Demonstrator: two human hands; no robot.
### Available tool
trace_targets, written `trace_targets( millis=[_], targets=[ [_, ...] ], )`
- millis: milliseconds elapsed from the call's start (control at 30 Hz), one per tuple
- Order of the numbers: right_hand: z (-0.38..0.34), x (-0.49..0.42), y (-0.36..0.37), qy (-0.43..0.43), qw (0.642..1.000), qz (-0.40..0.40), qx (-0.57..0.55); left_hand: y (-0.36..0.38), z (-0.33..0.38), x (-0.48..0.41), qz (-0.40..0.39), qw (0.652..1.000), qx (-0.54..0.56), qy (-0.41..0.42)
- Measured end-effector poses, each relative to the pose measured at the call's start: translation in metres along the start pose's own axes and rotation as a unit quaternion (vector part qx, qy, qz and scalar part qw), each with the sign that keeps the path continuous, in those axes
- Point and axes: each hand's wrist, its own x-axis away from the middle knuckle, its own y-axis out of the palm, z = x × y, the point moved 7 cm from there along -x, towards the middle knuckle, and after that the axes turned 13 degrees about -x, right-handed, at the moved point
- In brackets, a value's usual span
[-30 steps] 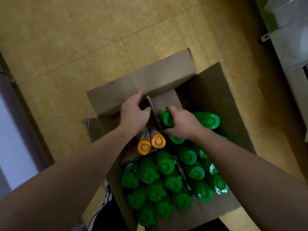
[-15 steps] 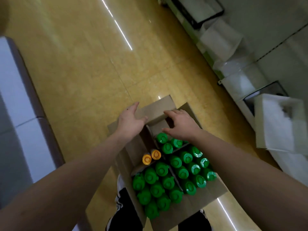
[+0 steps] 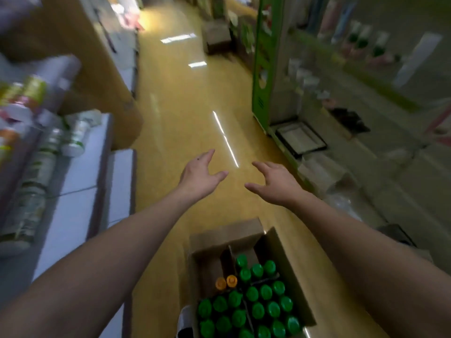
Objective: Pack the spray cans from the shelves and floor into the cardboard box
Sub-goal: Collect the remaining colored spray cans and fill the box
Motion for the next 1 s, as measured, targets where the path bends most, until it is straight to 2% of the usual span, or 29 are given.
trace_targets(
  millis=[300, 567, 733, 1000],
  targets=[
    [-0.1, 0.061, -0.122, -0.237, 0.971, -0.005, 0.021, -0.154, 0.074, 0.131, 0.18, 0.978, -0.06, -0.08],
    [-0.232, 0.178, -0.117, -0.43, 0.901, -0.051, 0.006, -0.235, 0.068, 0.308, 0.284, 0.933, -0.141, -0.173],
    [-0.276, 0.284, -0.09, -0.536, 0.839, -0.089, -0.002, -0.238, 0.05, 0.462, 0.313, 0.89, -0.166, -0.287],
    [-0.268, 0.483, -0.045, -0.621, 0.764, -0.177, -0.012, -0.181, 0.072, 0.723, 0.319, 0.817, -0.176, -0.447]
  ],
)
